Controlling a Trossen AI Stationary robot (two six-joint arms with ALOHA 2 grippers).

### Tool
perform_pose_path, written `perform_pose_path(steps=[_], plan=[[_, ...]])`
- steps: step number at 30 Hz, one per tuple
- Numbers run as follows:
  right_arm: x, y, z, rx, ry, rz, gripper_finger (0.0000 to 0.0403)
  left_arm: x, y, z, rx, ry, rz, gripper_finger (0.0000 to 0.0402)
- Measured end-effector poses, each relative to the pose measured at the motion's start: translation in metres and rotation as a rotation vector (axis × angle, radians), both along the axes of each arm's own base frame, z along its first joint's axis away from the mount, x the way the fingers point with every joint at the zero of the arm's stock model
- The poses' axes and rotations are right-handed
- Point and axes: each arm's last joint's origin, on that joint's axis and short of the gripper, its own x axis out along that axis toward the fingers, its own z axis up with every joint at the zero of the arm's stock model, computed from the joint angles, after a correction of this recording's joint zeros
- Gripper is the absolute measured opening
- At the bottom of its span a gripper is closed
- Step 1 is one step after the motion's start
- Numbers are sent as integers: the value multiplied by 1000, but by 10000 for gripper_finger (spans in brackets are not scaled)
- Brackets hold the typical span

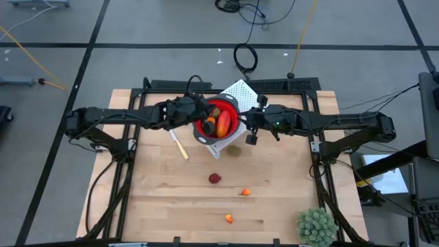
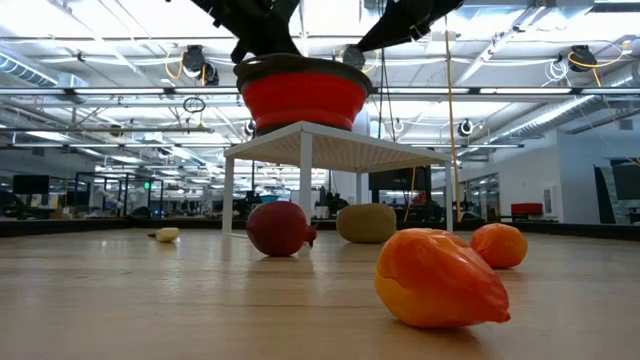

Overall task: Pick & Place Fruit
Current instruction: Put the peach into the red strainer bowl on the shelf

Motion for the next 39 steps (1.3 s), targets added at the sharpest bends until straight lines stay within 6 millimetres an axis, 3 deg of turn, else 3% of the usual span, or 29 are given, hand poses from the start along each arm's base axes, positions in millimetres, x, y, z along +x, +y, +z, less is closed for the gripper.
perform_pose_path(steps=[6, 14, 39], plan=[[-3, 0, 1, 0, 10, 1, 5, -5, -2, 5, -113, 62, 38, 0], [-3, 0, 1, -2, 11, 2, 2, -13, -10, 29, -183, 141, 44, 0], [-3, 0, 2, 0, -4, 1, 1, -1, -15, -5, -359, 265, 50, 0]])
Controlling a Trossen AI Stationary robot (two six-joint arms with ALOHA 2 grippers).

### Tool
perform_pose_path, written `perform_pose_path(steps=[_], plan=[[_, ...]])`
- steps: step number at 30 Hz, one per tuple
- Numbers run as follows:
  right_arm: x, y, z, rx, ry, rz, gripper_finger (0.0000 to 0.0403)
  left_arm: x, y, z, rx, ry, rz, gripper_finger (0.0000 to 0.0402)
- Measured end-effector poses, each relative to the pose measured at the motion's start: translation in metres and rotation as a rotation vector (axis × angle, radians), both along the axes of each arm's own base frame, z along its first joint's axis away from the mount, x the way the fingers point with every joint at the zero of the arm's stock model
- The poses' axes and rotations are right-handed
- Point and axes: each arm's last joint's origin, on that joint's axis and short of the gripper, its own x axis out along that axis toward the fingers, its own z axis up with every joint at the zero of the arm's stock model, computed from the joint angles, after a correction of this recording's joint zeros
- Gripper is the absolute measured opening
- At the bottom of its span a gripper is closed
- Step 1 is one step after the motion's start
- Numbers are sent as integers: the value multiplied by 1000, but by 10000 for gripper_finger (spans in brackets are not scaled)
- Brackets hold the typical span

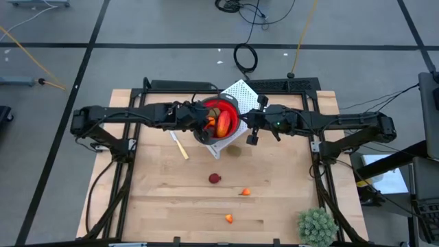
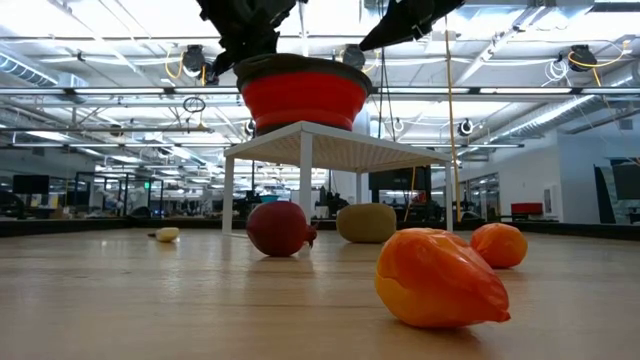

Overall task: Pick & Place Fruit
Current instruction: Put the peach into the red strainer bowl on the shelf

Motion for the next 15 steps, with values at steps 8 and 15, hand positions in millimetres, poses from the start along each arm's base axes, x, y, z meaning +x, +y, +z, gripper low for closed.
perform_pose_path(steps=[8, 15], plan=[[0, 0, 0, 0, 0, 0, 1, 2, 0, -6, -10, 25, 7, 0], [0, 0, 0, 0, 0, 0, 1, 4, 1, -7, -12, 18, 10, 6]])
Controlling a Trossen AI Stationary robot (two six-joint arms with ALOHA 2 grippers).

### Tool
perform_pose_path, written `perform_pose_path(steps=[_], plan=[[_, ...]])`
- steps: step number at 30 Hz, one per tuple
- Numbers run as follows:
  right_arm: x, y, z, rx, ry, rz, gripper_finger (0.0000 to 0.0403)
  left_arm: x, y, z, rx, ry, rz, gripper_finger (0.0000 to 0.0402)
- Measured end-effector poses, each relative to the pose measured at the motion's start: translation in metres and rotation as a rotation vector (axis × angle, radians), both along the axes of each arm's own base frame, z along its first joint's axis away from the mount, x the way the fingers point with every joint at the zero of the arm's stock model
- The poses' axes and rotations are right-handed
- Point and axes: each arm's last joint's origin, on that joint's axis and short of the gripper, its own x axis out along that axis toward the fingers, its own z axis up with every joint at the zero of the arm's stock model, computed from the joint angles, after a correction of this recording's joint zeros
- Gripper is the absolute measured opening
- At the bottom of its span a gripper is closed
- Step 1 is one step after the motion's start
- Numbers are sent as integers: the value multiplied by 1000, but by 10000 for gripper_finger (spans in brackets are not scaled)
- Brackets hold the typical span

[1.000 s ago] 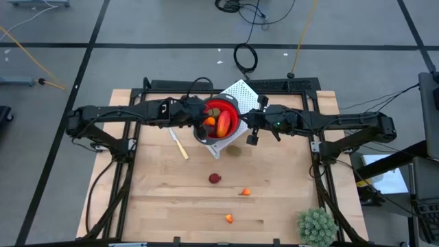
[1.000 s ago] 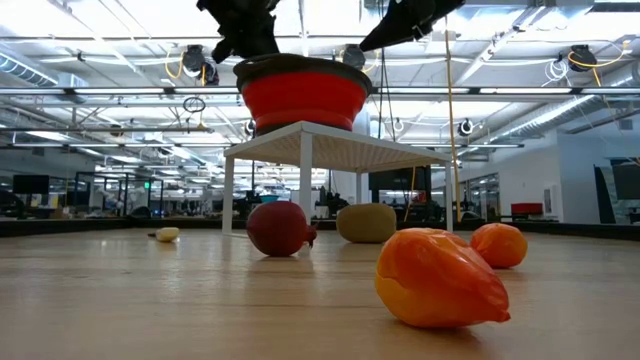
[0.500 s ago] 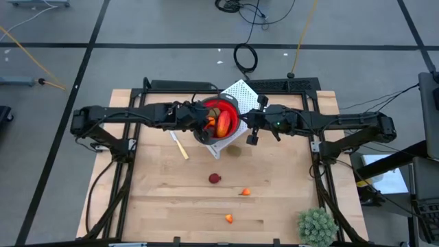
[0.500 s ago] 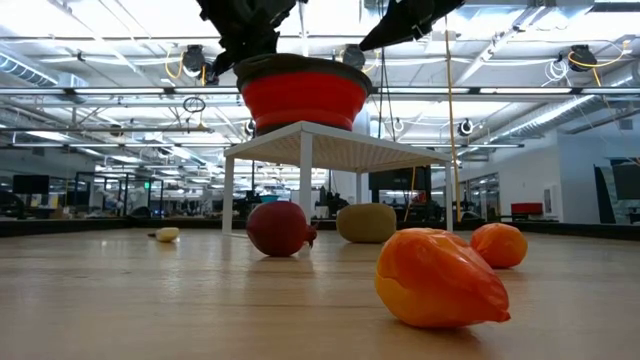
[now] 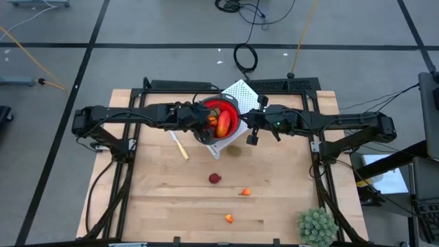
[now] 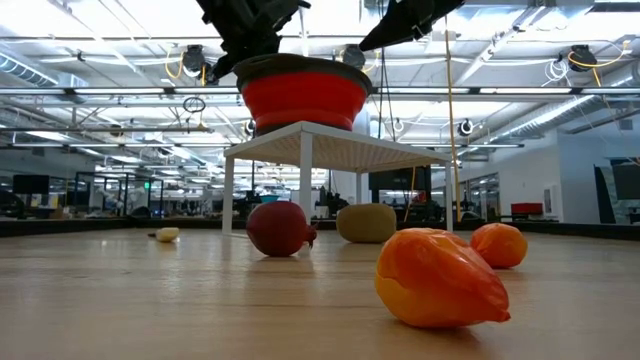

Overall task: Pick & Place Fruit
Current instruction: Put the peach into the red strainer bowl on the shelf, then put the kiwi into the red strainer bowl on the shelf

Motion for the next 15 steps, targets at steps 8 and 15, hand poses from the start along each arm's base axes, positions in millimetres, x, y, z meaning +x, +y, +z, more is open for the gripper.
perform_pose_path(steps=[8, 15], plan=[[0, 0, 0, 0, 0, 0, 1, 0, 0, 0, -12, -10, 16, 56], [0, 0, 0, 1, 5, 2, 1, -4, 3, 9, -4, -53, 22, 103]])
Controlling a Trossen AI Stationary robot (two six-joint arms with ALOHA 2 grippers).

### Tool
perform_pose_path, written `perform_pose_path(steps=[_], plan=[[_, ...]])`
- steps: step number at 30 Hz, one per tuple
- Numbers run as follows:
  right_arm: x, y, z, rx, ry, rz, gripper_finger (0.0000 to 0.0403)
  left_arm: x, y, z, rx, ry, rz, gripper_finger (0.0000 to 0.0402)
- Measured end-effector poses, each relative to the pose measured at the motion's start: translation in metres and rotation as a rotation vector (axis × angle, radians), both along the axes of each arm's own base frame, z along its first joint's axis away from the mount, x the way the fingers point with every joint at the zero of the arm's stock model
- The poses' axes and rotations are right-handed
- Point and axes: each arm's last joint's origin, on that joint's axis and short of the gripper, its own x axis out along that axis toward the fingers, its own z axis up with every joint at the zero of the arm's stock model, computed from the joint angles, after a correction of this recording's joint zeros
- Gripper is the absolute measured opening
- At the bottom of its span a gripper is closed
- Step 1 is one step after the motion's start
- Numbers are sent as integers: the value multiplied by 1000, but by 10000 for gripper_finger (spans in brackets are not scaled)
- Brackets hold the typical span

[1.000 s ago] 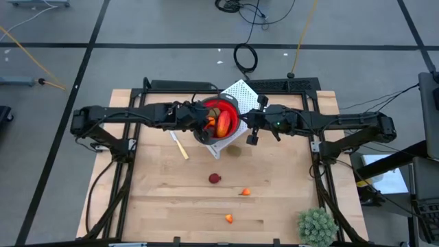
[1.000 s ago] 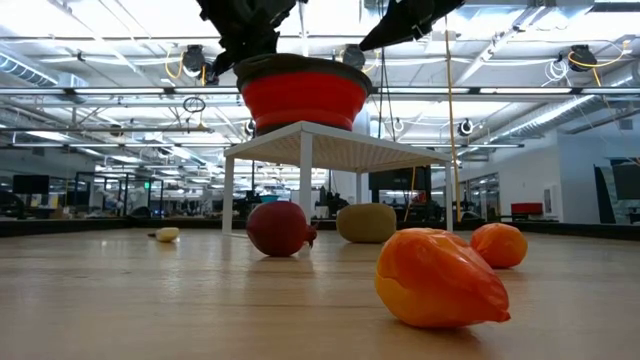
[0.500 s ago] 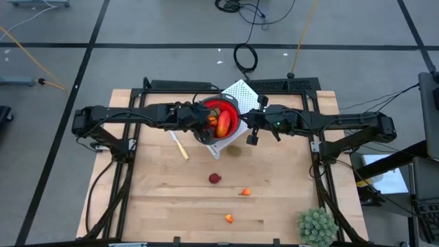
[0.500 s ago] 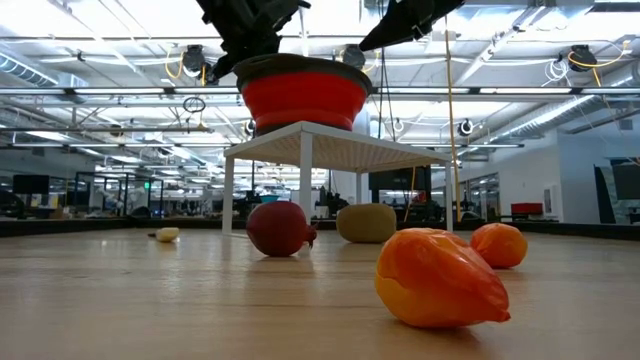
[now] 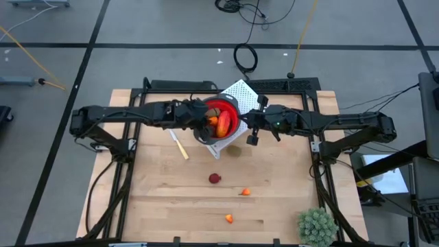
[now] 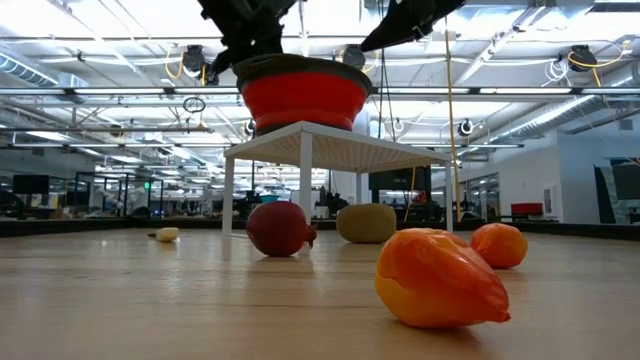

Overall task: Pick & Place Fruit
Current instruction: Put the kiwi into the red strainer bowl on the shelf

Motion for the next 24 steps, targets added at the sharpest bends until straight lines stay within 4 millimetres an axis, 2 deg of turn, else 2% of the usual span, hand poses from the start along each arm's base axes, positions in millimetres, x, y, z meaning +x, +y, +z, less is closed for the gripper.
perform_pose_path(steps=[4, 9, 17, 20, 24], plan=[[-1, 3, -3, 24, 35, 52, 1, -13, 0, 17, 25, -54, -10, 116], [-4, 8, -12, 109, 124, 198, 1, -37, -4, 42, 96, -125, 38, 117], [-10, 12, -21, 270, 211, 248, 0, -67, -9, 69, 214, -177, 16, 114], [-12, 14, -24, 357, 236, 268, 0, -73, -10, 73, 223, -189, -13, 89], [-14, 17, -27, 449, 270, 290, 0, -77, -12, 75, 216, -188, -92, 28]])
